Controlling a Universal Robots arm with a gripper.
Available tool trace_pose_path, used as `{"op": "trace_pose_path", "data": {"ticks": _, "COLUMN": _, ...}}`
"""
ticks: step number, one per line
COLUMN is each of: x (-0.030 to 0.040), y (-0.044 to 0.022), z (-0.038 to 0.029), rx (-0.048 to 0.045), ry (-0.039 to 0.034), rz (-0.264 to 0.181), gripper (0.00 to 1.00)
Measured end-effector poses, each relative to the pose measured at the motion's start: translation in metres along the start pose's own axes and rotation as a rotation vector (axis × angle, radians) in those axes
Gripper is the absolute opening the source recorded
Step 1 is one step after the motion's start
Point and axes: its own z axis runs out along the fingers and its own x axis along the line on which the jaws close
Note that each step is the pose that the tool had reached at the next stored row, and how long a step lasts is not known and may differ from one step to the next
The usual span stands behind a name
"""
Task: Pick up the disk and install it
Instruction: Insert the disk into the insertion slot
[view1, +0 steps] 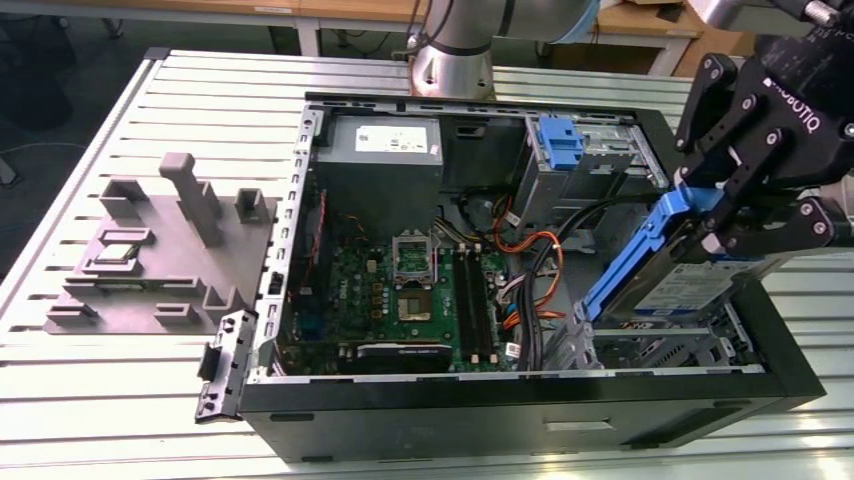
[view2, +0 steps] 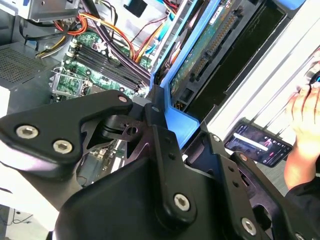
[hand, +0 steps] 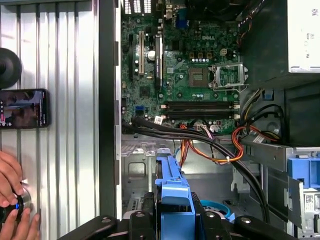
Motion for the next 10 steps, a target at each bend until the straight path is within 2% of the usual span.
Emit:
{"op": "trace_pose_path", "data": {"ticks": 4, "x": 0.0012, "y": -0.0001, "z": 0.0039, "rx": 0.0, "ry": 0.0001, "rz": 0.0, "gripper": 0.37}}
{"op": "trace_pose_path", "data": {"ticks": 8, "x": 0.002, "y": -0.0003, "z": 0.0109, "rx": 0.0, "ry": 0.0, "rz": 0.0, "gripper": 0.37}}
{"op": "trace_pose_path", "data": {"ticks": 10, "x": 0.0021, "y": -0.0003, "z": 0.0119, "rx": 0.0, "ry": 0.0002, "rz": 0.0, "gripper": 0.37}}
